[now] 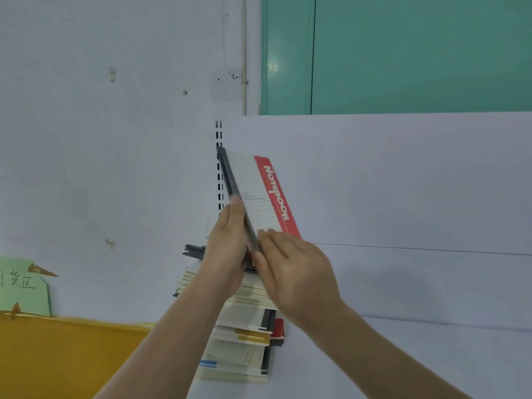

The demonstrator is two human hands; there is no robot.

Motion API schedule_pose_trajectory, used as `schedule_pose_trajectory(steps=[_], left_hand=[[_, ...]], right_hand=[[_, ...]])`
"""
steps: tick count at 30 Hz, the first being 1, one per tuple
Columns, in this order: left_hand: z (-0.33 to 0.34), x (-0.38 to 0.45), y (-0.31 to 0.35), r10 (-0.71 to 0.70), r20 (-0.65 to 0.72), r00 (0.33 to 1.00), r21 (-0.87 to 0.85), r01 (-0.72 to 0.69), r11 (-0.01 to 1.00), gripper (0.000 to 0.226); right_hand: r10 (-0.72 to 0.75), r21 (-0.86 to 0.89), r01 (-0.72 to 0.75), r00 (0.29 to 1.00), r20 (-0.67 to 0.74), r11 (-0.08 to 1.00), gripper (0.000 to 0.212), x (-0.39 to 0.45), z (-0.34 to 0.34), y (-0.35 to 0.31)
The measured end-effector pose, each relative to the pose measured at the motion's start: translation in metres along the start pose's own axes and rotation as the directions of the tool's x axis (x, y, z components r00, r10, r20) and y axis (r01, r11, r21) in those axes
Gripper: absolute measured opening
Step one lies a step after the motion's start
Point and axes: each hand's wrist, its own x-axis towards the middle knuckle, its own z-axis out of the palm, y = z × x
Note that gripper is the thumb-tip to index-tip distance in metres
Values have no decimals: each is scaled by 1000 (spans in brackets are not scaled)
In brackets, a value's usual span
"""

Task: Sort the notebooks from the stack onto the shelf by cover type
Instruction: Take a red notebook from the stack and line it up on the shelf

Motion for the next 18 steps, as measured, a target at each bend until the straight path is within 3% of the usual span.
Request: schedule_pose_trajectory(steps=[4, 5, 8, 10, 12, 13, 15, 18], left_hand=[[5, 0, -10, 82, -22, 996, 116, -79, 990, 11], [5, 0, -11, 105, -29, 994, 137, -100, 986, 14], [7, 0, -10, 138, -4, 990, 157, -136, 978, 16], [10, -2, -11, 146, 34, 989, 165, -150, 975, 15], [16, -3, -14, 132, 63, 989, 166, -141, 976, 14], [20, -3, -17, 115, 77, 990, 166, -127, 978, 13], [32, -6, -24, 84, 98, 992, 156, -99, 983, 10], [55, -13, -36, 55, 131, 990, 185, -79, 980, 16]], right_hand=[[-9, -20, 10, 998, 65, 1000, 40, -8, -6, -2], [6, -13, -5, 997, 76, 1000, 40, -9, -9, 1], [187, -52, -182, 974, 131, 982, 47, -8, -20, 20], [417, -56, -413, 891, 182, 909, 58, -4, -29, 38], [605, 67, -646, 743, 286, 761, 67, -3, -41, 52], [635, 159, -715, 685, 358, 681, 69, -3, -48, 56], [621, 278, -761, 642, 449, 586, 59, -6, -63, 57], [666, 335, -795, 606, 434, 505, 51, -19, -80, 60]])
